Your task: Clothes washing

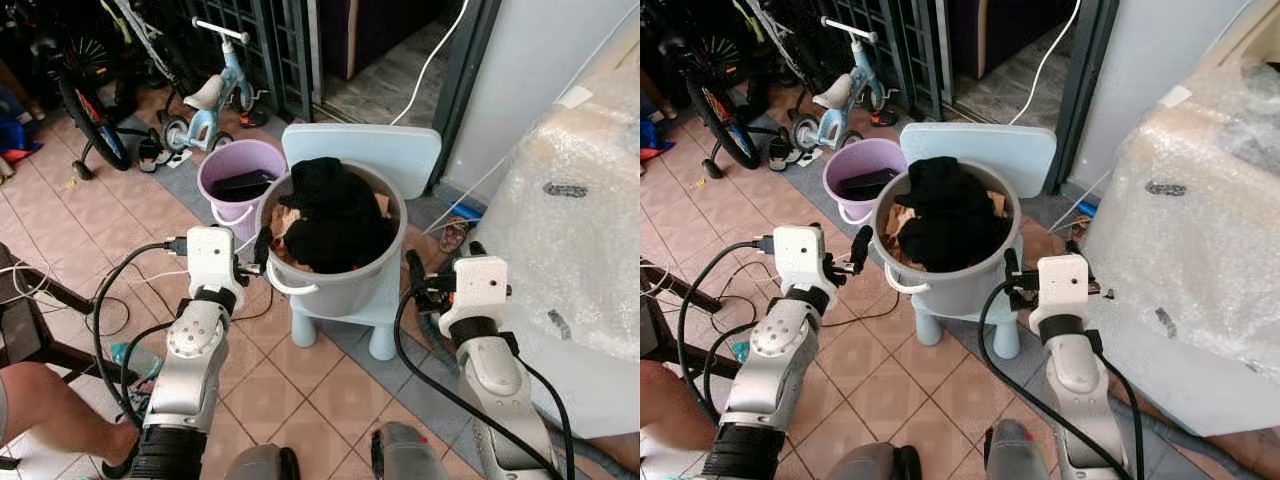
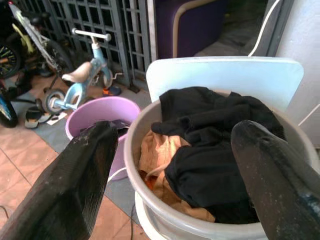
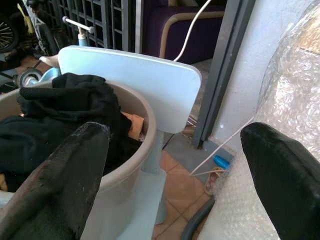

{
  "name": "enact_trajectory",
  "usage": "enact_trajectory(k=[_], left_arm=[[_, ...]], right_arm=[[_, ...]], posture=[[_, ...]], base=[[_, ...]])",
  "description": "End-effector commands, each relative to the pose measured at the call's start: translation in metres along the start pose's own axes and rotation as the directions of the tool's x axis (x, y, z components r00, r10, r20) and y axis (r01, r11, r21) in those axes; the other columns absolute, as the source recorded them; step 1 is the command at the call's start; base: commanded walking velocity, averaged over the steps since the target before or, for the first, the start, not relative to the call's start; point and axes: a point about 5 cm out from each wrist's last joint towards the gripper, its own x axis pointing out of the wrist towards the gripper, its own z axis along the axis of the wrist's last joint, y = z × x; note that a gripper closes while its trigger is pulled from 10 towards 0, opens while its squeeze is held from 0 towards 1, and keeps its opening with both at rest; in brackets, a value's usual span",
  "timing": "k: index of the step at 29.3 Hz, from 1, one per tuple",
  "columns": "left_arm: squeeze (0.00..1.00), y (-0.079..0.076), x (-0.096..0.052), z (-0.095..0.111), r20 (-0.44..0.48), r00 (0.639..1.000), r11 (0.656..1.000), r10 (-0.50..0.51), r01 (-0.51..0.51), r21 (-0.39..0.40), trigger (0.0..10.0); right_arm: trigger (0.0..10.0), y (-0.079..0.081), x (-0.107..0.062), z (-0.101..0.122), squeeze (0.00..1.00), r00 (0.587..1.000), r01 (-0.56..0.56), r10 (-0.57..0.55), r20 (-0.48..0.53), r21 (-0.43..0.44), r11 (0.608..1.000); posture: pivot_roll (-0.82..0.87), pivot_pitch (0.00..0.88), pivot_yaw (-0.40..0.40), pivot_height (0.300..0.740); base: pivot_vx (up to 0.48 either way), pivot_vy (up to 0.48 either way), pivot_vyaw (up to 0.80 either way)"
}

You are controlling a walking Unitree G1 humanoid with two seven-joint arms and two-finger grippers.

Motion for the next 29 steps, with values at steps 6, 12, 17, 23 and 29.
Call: enact_trajectory(k=[6,12,17,23,29], left_arm=[[0.0,0.004,-0.002,0.002,0.008,1.0,1.0,0.0,0.0,0.0,10.0],[0.0,0.001,-0.003,-0.001,0.0,1.0,1.0,-0.006,0.006,-0.006,10.0],[0.0,0.0,0.001,0.0,-0.013,1.0,1.0,-0.013,0.013,-0.019,10.0],[0.0,0.009,-0.001,-0.001,-0.017,0.999,0.999,0.051,-0.05,0.012,10.0],[0.0,0.031,-0.032,-0.014,-0.086,0.982,0.986,0.166,-0.162,0.048,10.0]], right_arm=[[10.0,0.003,-0.002,0.005,0.0,1.0,-0.006,0.006,0.014,0.016,1.0],[10.0,0.003,-0.007,0.003,0.0,1.0,-0.011,0.011,0.004,0.014,1.0],[10.0,0.002,-0.008,0.006,0.0,1.0,-0.013,0.013,-0.001,0.029,0.999],[10.0,0.03,-0.021,-0.005,0.0,0.968,-0.232,0.238,-0.08,0.086,0.969],[10.0,0.052,-0.01,-0.017,0.0,0.909,-0.397,0.404,-0.106,0.084,0.914]], posture=[[-0.13,0.157,0.069,0.74],[-0.13,0.149,0.063,0.74],[-0.14,0.185,0.065,0.74],[-0.13,0.183,0.063,0.74],[-0.05,0.196,0.057,0.74]], base=[[0.48,0.0,0.0],[0.48,0.0,0.0],[0.48,0.0,0.0],[0.16,0.0,0.0],[0.0,0.0,0.0]])
